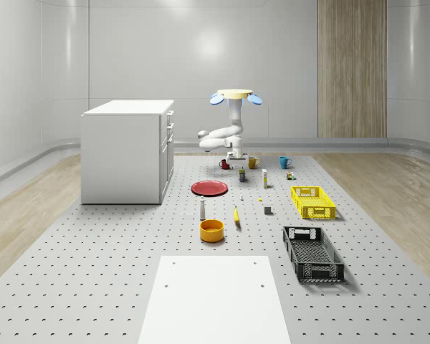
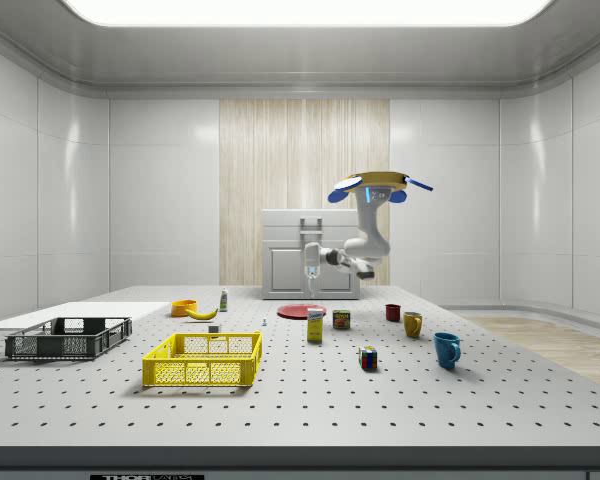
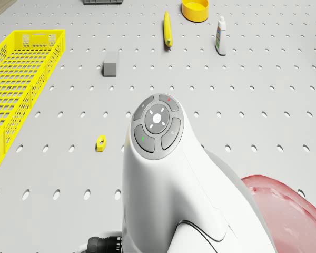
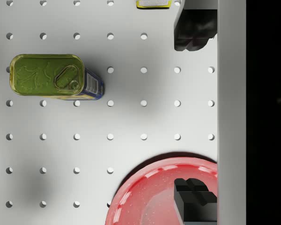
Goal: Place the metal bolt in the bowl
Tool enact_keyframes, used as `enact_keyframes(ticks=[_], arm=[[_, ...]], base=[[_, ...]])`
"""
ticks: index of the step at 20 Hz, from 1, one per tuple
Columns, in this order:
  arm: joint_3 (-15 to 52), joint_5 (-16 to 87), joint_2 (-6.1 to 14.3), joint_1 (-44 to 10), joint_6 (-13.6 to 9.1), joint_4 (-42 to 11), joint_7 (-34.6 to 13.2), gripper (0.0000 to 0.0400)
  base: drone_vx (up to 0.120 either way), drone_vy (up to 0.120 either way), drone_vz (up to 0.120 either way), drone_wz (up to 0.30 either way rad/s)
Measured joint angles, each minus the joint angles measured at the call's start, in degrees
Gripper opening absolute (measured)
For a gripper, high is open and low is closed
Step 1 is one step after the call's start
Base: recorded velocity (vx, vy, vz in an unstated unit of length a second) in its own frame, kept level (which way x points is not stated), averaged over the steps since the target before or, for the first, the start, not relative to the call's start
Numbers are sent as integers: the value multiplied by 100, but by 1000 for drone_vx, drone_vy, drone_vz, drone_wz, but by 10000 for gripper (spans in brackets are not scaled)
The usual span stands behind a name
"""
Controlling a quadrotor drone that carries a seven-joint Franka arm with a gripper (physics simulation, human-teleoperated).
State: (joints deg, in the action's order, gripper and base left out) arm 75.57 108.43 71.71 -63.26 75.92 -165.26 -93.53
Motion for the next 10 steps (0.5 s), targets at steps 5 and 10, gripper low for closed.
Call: enact_keyframes(ticks=[5, 10], arm=[[30, -58, 119, -34, 110, 8, -32, 400], [58, -112, 232, -66, 215, 14, -61, 400]], base=[[120, 0, -96, 0], [120, 0, 0, 0]])
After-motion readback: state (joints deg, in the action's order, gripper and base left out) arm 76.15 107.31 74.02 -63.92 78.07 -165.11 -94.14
